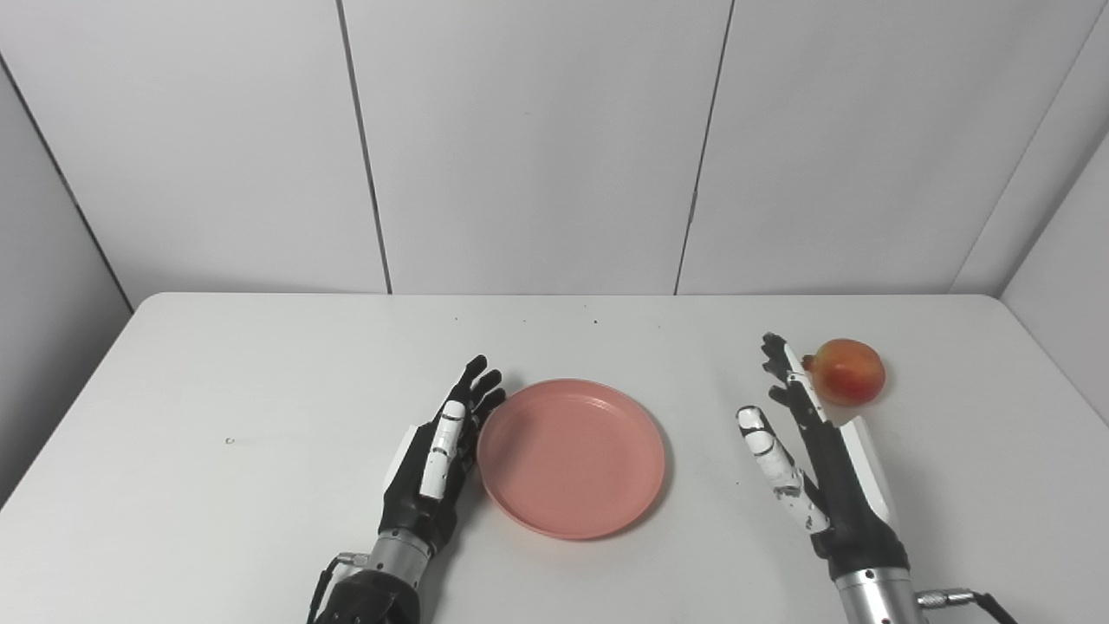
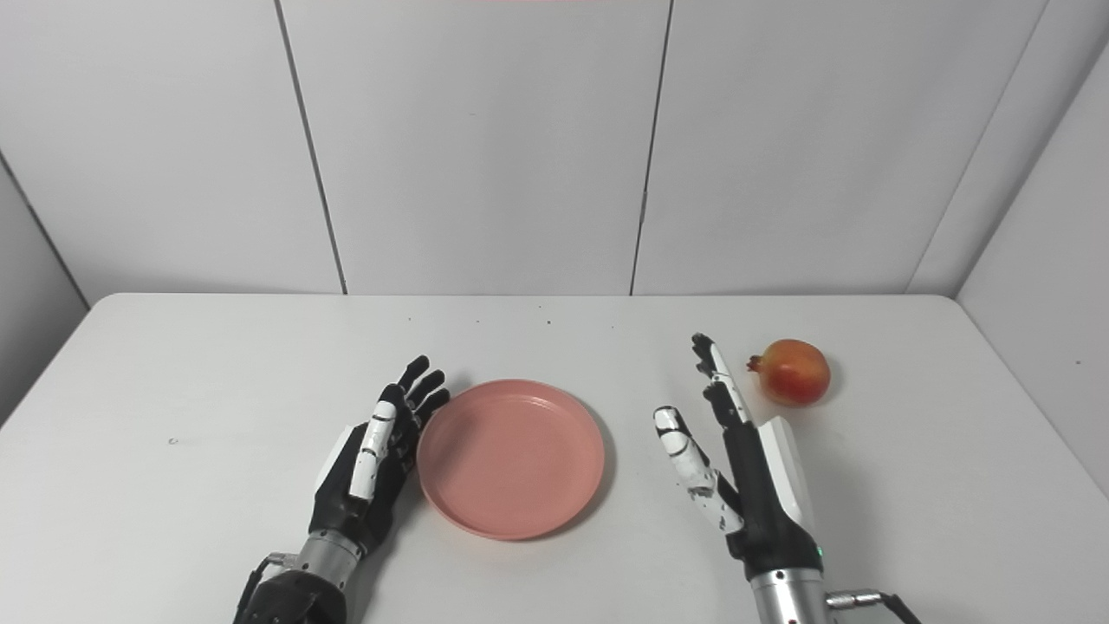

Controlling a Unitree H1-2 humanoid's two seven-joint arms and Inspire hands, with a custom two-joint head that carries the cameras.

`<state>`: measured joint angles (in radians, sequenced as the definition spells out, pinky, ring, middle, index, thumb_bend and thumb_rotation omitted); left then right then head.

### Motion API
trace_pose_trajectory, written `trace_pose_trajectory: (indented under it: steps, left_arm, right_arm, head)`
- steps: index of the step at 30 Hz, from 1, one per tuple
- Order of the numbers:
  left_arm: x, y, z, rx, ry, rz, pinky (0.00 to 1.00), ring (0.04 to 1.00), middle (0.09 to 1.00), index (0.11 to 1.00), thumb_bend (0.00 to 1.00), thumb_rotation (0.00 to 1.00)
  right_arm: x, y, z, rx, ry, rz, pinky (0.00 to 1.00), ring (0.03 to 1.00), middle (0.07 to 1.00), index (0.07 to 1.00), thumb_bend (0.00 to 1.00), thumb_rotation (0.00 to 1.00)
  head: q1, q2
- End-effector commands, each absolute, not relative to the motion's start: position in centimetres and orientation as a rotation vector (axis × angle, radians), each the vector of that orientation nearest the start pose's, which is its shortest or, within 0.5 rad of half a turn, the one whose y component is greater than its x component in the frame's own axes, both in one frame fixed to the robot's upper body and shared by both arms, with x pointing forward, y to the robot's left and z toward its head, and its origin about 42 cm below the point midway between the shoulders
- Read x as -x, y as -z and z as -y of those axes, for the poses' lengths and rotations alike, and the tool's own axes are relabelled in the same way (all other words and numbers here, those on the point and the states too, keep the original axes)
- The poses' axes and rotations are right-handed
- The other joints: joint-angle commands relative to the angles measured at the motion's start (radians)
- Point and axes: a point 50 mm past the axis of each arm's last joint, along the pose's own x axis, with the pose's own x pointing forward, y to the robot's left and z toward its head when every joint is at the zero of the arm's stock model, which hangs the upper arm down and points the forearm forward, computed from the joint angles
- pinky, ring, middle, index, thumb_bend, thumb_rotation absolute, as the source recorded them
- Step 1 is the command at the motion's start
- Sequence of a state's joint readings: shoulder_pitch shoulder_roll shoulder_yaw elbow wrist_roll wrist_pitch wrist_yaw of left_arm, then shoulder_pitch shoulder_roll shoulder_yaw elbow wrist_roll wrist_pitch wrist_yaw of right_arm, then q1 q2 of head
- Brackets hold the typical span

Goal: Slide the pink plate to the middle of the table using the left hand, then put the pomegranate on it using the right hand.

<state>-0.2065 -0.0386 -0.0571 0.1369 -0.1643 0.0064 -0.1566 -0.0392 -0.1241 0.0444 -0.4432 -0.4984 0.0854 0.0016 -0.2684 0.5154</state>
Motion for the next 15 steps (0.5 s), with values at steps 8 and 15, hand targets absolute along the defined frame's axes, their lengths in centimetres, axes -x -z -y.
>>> trace_pose_trajectory:
  steps: [8, 15]
  left_arm:
    - [-33.5, -10.2, -16.6, 0.197, 0.271, 0.008, 0.97, 0.951, 0.956, 0.948, 0.46, 1.0]
    - [-33.6, -9.8, -17.4, 0.202, 0.262, -0.002, 0.98, 0.945, 0.949, 0.939, 0.47, 1.0]
  right_arm:
    - [-28.5, -27.2, 25.5, 0.783, 0.178, 0.52, 0.81, 0.893, 0.935, 0.942, 0.57, 0.88]
    - [-30.0, -29.2, 28.3, 0.864, 0.246, 0.513, 0.79, 0.869, 0.908, 0.911, 0.65, 0.55]
  head:
    - [-0.057, -0.016]
    - [-0.105, -0.033]
